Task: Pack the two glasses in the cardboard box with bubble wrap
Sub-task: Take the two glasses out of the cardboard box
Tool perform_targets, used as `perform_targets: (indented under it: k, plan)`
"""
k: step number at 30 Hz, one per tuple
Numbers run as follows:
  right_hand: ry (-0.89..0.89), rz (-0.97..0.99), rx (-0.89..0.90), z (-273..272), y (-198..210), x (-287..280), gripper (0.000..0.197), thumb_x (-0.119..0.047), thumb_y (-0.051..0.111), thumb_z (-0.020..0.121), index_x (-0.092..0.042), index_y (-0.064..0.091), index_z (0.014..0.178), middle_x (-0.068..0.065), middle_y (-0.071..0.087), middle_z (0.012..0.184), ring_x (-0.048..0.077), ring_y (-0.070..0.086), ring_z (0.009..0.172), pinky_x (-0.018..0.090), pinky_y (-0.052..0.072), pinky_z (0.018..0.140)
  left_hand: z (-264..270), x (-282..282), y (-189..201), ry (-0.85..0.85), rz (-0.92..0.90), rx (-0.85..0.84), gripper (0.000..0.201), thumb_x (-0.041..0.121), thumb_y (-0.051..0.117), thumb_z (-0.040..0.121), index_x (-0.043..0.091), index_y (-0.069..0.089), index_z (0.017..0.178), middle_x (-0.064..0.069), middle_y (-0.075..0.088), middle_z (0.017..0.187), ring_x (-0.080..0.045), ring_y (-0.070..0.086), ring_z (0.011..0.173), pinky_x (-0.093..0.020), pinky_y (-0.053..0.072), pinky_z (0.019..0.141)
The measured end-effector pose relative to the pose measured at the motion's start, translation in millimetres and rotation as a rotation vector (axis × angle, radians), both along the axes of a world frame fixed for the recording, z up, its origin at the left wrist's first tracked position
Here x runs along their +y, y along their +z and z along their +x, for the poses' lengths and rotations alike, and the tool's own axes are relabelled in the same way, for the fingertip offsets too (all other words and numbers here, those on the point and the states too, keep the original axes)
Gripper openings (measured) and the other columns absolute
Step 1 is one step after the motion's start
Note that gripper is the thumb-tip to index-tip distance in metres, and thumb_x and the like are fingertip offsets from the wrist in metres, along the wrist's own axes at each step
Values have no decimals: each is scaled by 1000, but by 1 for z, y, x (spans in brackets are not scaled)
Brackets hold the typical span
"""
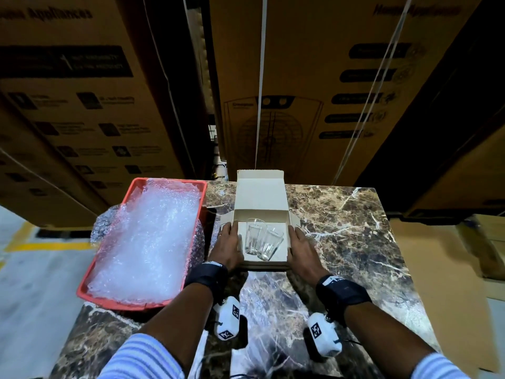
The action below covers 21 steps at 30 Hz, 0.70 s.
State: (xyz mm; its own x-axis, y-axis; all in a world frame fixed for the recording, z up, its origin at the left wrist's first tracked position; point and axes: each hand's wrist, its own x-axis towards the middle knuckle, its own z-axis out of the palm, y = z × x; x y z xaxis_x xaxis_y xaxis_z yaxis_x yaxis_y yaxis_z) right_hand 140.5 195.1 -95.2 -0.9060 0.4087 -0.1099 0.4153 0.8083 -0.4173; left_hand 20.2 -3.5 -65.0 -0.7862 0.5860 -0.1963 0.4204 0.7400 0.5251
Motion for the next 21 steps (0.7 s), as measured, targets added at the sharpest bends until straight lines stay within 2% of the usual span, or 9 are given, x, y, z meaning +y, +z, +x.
perform_targets:
  k: [3,5,7,11,14,18,21]
  plan:
    - [4,-4,-1,5,1,0,78,9,52,91,-5,20,160,25,30,160,38,46,137,39,47,109,0,-5,-6,8,84,4,65,10,58,98,6,31,157,-16,37,152,-35,42,137,-37,35,116]
    - [-3,0,2,11,2,1,78,7,53,92,-6,20,161,25,30,160,38,43,140,40,44,112,3,-6,-6,-5,109,3,64,12,57,99,10,31,158,-15,37,155,-34,41,139,-38,35,117]
    - [-19,-4,1,18,1,2,79,7,56,91,-7,20,160,24,31,160,36,43,139,38,46,111,7,-7,-6,-21,89,-8,66,13,56,99,12,29,159,-13,33,159,-33,38,142,-40,35,118]
    - [-49,-1,-26,32,4,4,82,7,57,90,-8,19,161,22,26,163,34,45,139,38,46,111,17,-8,-11,-36,77,-25,68,21,59,98,17,27,158,-9,30,156,-31,39,141,-52,38,116]
    - [-72,-7,-40,36,9,4,83,6,57,91,-10,17,162,20,24,165,34,42,142,36,42,114,24,-5,-7,-68,65,-19,67,17,58,99,14,27,159,-14,30,153,-32,41,135,-42,38,115]
    - [-97,-27,-43,37,19,0,80,2,57,93,-10,18,162,20,20,165,34,33,147,34,39,115,24,0,-2,-53,50,84,68,18,66,94,15,33,153,-12,35,138,-32,48,118,-45,49,104]
    - [-115,-30,-7,33,18,0,81,7,56,88,-9,23,160,20,31,158,34,46,136,36,49,109,24,8,6,-29,16,92,71,12,69,92,13,33,154,-13,35,141,-30,48,121,-38,49,103]
